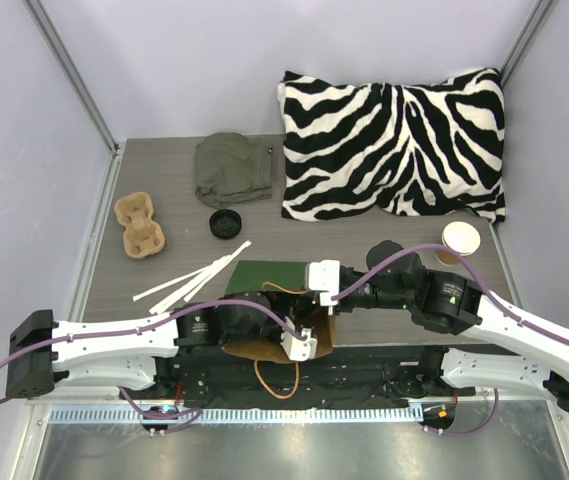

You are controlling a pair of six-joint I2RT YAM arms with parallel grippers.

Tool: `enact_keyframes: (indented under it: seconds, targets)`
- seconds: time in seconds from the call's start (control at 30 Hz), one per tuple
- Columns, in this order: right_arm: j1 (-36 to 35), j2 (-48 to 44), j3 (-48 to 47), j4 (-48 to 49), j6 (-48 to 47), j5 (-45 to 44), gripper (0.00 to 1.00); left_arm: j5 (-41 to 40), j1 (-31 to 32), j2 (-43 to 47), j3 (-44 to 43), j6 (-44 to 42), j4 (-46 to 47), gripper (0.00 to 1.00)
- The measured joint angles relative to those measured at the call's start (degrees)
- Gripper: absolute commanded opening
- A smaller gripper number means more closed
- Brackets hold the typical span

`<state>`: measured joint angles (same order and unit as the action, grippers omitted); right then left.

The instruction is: Pack the takeout coffee

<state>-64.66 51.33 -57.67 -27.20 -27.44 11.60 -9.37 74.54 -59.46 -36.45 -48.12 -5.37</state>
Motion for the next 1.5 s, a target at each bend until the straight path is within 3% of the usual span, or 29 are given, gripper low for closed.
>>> enact_keyframes:
  seconds: [0.47,1.27,1.5]
  targets:
    - [0.0,-0.48,1.2,1.01,0.61,-0.15,0.01,2.12,0.0,-0.04,0.72,3.78,1.29,0.0]
    - [0.17,-1.18,2.08,-0.02,2.12,-1.16,0.01,-4.15,0.02,-6.08,-0.9,4.7,0.2,0.0]
    - [0.26,-1.18,2.08,1.22,2.99,-0.96,0.01,-3.76,0.0,-3.98,-0.94,5.38,-1.14,0.0]
